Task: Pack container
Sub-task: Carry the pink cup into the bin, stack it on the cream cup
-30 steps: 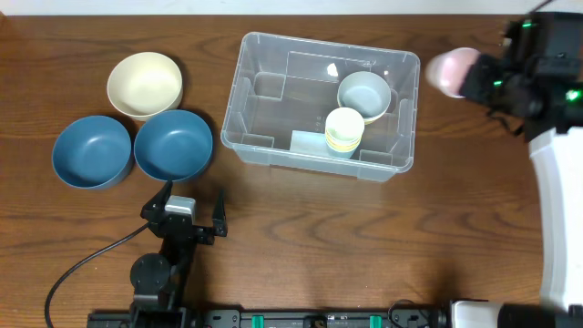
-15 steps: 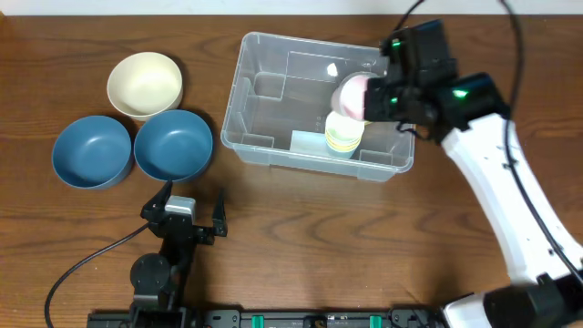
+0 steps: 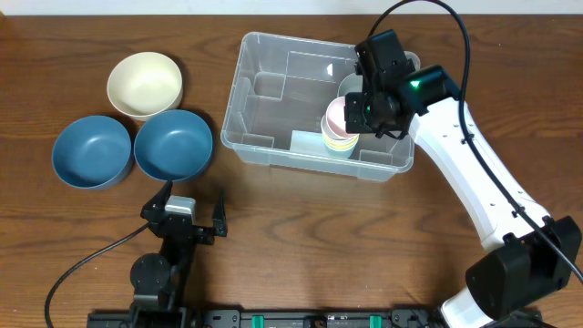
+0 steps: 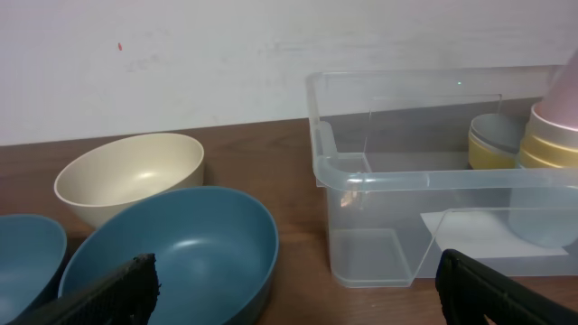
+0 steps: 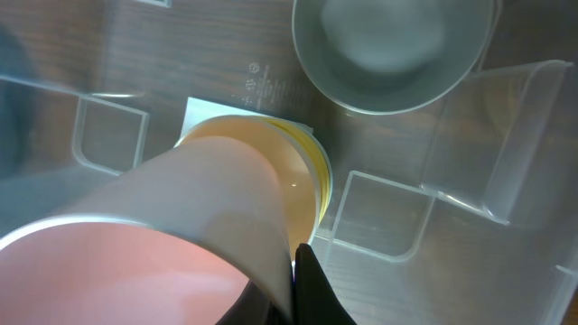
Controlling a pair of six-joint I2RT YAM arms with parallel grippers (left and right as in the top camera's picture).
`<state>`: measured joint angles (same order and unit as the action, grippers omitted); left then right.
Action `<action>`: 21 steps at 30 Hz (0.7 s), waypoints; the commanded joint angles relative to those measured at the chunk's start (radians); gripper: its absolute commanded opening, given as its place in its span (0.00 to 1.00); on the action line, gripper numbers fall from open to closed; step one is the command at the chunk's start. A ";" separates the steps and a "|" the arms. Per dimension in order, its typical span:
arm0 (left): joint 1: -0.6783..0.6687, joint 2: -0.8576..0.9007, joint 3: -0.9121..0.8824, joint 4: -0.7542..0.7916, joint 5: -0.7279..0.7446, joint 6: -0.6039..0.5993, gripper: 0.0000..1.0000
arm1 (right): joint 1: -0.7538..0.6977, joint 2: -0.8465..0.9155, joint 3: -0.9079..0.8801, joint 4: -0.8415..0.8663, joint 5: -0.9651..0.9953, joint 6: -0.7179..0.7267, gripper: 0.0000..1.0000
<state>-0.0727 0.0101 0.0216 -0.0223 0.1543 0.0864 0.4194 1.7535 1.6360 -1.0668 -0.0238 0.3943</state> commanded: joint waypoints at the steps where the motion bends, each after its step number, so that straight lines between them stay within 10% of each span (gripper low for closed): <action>1: 0.005 -0.006 -0.018 -0.034 0.018 0.010 0.98 | 0.010 -0.001 0.004 -0.007 0.026 0.017 0.02; 5: 0.005 -0.006 -0.018 -0.034 0.018 0.010 0.98 | 0.010 -0.001 0.004 -0.023 0.040 0.016 0.66; 7: 0.005 -0.006 -0.018 -0.034 0.018 0.010 0.98 | 0.010 -0.001 0.004 -0.031 0.043 0.016 0.81; 21: 0.005 -0.006 -0.018 -0.034 0.018 0.010 0.98 | -0.101 -0.184 0.094 -0.042 0.208 0.033 0.99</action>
<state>-0.0727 0.0101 0.0216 -0.0223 0.1543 0.0864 0.3851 1.6703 1.6833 -1.1130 0.0467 0.4099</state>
